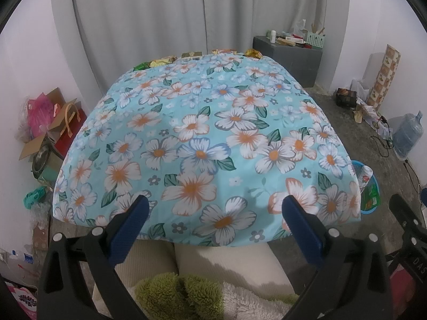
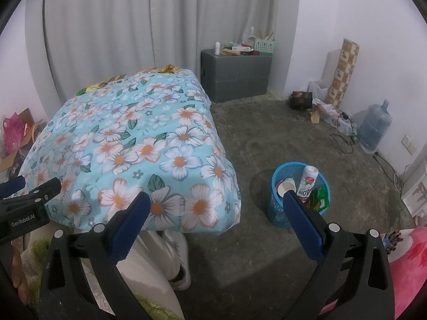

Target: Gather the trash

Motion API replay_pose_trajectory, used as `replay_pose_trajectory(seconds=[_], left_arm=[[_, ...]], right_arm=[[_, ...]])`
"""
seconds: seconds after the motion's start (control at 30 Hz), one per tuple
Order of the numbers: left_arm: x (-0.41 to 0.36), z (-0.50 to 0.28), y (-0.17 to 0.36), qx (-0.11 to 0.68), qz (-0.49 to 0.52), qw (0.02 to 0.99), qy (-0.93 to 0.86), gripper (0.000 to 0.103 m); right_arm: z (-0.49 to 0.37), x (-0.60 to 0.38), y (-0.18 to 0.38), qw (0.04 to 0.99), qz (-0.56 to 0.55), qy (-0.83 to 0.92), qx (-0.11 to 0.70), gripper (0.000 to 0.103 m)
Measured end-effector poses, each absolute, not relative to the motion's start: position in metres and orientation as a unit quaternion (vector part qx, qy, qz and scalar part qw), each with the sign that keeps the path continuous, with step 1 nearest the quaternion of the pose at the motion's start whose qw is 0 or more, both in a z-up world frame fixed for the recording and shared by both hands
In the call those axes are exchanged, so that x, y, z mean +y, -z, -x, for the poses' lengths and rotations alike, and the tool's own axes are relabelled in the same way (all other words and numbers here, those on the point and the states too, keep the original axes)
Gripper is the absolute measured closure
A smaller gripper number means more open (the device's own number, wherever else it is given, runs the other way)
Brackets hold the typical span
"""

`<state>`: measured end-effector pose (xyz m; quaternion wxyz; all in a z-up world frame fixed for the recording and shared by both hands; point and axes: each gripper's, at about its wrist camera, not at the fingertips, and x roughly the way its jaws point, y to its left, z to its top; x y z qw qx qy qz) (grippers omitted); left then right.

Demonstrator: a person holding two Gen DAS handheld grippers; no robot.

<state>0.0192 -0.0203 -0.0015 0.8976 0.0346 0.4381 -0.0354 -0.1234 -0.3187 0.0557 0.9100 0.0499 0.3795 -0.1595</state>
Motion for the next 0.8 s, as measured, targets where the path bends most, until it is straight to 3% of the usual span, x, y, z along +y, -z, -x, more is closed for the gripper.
replay_pose_trajectory(seconds=[0.8], left_arm=[[-0.0180, -0.0194, -0.0006, 0.437, -0.035, 0.898, 0.036, 0.005]], right_arm=[[0.1197, -0.3147, -0.0596, 0.912, -0.046, 0.152, 0.377, 0.008]])
